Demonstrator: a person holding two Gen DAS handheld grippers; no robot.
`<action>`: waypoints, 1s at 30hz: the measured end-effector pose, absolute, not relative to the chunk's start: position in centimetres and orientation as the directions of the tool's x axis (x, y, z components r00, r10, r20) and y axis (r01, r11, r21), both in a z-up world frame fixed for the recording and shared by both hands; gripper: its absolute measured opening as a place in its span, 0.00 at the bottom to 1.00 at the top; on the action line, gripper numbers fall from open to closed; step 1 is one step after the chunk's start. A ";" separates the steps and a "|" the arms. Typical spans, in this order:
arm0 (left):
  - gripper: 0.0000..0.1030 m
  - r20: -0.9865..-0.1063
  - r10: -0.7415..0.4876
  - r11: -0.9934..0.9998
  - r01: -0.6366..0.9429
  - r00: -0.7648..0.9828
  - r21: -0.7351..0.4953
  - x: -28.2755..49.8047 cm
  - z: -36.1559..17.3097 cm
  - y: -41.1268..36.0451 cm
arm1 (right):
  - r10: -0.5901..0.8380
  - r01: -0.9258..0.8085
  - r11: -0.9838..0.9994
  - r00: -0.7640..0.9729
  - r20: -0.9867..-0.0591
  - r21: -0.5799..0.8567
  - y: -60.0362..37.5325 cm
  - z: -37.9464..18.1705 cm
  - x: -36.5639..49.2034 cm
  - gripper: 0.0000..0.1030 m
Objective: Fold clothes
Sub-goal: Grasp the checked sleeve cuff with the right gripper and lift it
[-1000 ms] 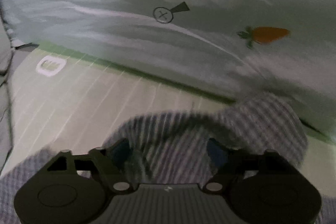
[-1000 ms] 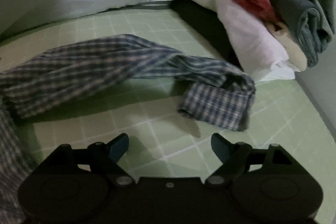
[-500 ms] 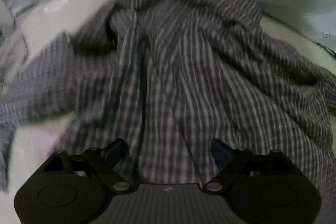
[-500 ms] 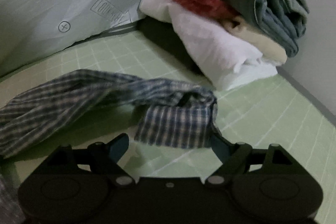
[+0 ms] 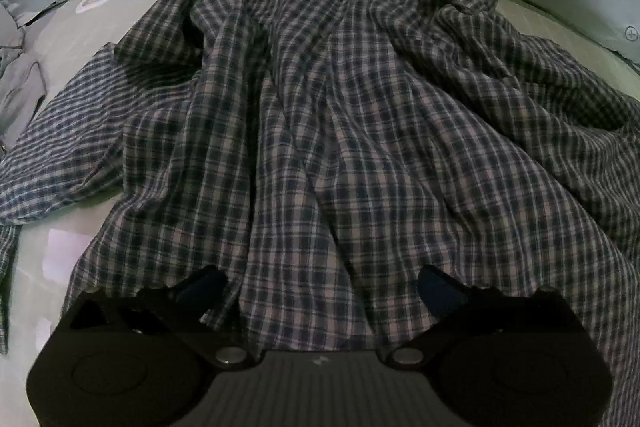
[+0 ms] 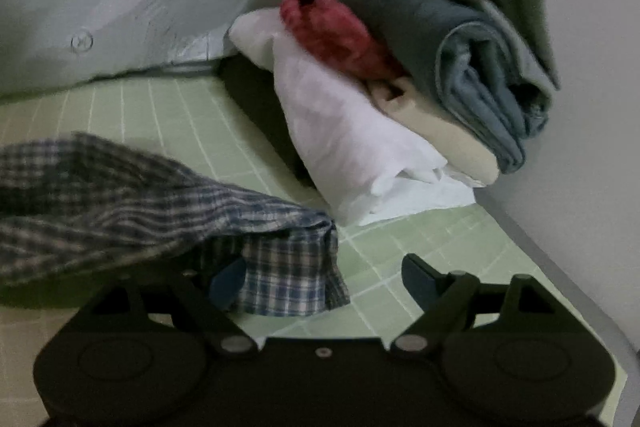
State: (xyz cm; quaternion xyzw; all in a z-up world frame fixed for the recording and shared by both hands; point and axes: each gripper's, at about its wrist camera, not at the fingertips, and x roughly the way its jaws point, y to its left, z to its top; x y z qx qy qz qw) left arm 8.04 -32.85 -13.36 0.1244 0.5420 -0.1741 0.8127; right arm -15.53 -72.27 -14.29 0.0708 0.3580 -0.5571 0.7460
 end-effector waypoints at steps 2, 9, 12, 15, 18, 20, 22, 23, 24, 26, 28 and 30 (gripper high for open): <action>1.00 -0.923 -0.151 0.907 0.421 0.353 0.013 8.1 -13.4 -32.8 | -0.747 0.891 0.388 0.154 -0.646 -0.235 -73.4 -14.4 -15.9 0.83; 1.00 -0.920 -0.156 0.903 0.429 0.359 0.014 8.1 -13.5 -32.6 | -0.701 0.854 0.493 0.276 -0.658 -0.166 -74.0 -14.2 -16.8 0.07; 1.00 -0.923 -0.155 0.902 0.431 0.354 0.014 8.3 -13.6 -32.8 | -0.810 0.850 0.428 0.211 -0.547 -0.307 -72.4 -12.8 -17.8 0.07; 1.00 -0.922 -0.155 0.901 0.433 0.354 0.014 8.3 -13.7 -32.8 | -0.869 0.834 0.345 0.112 -0.481 -0.430 -71.4 -12.9 -19.1 0.07; 1.00 -0.922 -0.155 0.901 0.433 0.355 0.015 8.4 -13.7 -32.8 | -0.863 0.820 0.306 0.024 -0.504 -0.484 -70.9 -14.2 -20.4 0.09; 1.00 -0.922 -0.156 0.900 0.435 0.354 0.015 8.6 -13.8 -32.7 | -0.805 0.832 0.322 -0.010 -0.594 -0.451 -71.0 -15.4 -21.4 0.17; 1.00 -0.923 -0.156 0.899 0.438 0.352 0.015 8.9 -13.6 -32.5 | -0.779 0.874 0.310 0.008 -0.627 -0.374 -70.0 -15.2 -22.6 0.41; 1.00 -0.923 -0.156 0.899 0.438 0.352 0.015 9.0 -13.6 -32.5 | -0.767 0.897 0.299 0.023 -0.642 -0.325 -69.4 -15.0 -23.2 0.46; 1.00 -0.923 -0.156 0.899 0.438 0.352 0.015 9.0 -13.6 -32.5 | -0.743 0.924 0.287 0.049 -0.667 -0.252 -69.0 -14.7 -23.8 0.47; 1.00 -0.922 -0.155 0.900 0.436 0.355 0.016 8.9 -13.6 -32.5 | -0.693 0.964 0.255 0.130 -0.710 -0.072 -68.4 -14.4 -24.7 0.50; 1.00 -0.922 -0.153 0.901 0.433 0.356 0.017 8.7 -13.7 -32.6 | -0.640 0.969 0.205 0.239 -0.730 0.138 -68.0 -14.4 -25.6 0.57; 1.00 -0.922 -0.153 0.902 0.432 0.355 0.017 8.6 -13.7 -32.6 | -0.615 0.940 0.145 0.330 -0.716 0.309 -67.7 -14.6 -26.3 0.68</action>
